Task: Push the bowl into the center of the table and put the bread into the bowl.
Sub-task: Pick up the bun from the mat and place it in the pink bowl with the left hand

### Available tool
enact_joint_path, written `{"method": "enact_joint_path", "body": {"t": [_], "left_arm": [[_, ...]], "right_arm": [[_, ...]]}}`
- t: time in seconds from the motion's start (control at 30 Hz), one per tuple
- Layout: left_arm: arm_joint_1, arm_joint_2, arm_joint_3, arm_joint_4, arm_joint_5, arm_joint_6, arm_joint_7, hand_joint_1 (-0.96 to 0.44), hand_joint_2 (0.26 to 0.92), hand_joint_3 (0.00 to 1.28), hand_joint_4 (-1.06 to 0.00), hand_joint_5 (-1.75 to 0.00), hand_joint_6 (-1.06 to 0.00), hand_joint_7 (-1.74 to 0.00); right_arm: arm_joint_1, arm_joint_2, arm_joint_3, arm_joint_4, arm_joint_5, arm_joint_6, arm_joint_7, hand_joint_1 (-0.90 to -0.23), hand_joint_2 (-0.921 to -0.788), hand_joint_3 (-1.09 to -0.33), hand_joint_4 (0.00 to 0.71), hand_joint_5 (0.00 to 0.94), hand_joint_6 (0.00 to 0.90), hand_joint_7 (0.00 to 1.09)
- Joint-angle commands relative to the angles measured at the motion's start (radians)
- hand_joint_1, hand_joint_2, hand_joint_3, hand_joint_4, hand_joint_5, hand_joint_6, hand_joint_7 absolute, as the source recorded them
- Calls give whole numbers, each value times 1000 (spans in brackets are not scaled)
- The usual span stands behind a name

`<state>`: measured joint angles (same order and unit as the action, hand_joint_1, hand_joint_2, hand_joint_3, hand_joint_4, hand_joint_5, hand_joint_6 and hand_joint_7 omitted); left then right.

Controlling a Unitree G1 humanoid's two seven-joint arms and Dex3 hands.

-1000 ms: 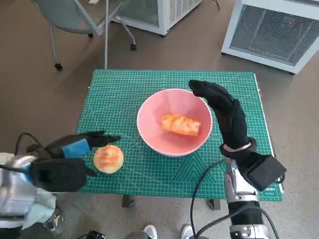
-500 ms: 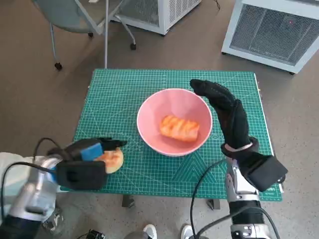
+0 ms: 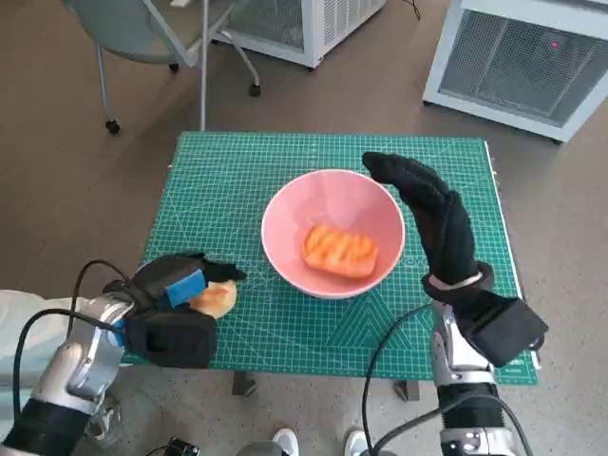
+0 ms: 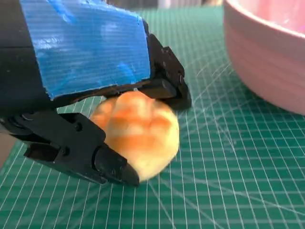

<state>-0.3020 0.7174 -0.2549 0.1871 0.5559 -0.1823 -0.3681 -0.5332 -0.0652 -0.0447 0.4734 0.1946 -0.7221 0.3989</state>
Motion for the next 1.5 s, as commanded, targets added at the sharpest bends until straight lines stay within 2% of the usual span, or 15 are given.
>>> {"method": "enact_joint_path", "body": {"t": [0.03,0.3,0.43,0.7,0.83,1.0,1.27,1.5], "left_arm": [[-3,27,40,-18,-11,-34,19,4,920,94,-686,-1119,-572,-1262],[0,32,163,-142,-121,-53,8,2,921,131,-645,-1185,-528,-1300],[-10,18,222,-225,-162,-40,17,1,920,170,-592,-1284,-498,-1290],[-67,-48,264,-320,-177,-44,89,0,920,197,-550,-1384,-489,-1246],[-129,-99,236,-327,-146,-47,129,0,920,187,-540,-1447,-533,-1146],[-217,-174,173,-308,-114,-20,135,-1,921,166,-552,-1467,-577,-1066],[-347,-282,69,-190,-57,10,137,0,920,79,-684,-1228,-613,-1123],[-397,-353,1,-58,-37,-4,152,1,920,50,-745,-1102,-610,-1184]], "right_arm": [[23,-3,-3,-2,2,14,-2,-706,-921,-804,162,0,-1,484],[20,-8,-7,7,8,14,2,-705,-921,-804,161,0,-1,483],[17,-8,-8,11,11,16,5,-701,-921,-805,161,0,-1,483],[14,-11,-13,11,19,23,12,-700,-921,-806,161,0,-1,482],[13,-13,-17,10,25,28,16,-700,-921,-806,159,0,-1,481],[12,-14,-23,12,33,31,22,-701,-921,-806,158,0,-1,479],[29,-13,-23,-13,40,36,15,-716,-921,-793,159,0,-1,472],[53,-13,-27,-56,43,51,5,-737,-921,-777,156,0,-1,470]]}}
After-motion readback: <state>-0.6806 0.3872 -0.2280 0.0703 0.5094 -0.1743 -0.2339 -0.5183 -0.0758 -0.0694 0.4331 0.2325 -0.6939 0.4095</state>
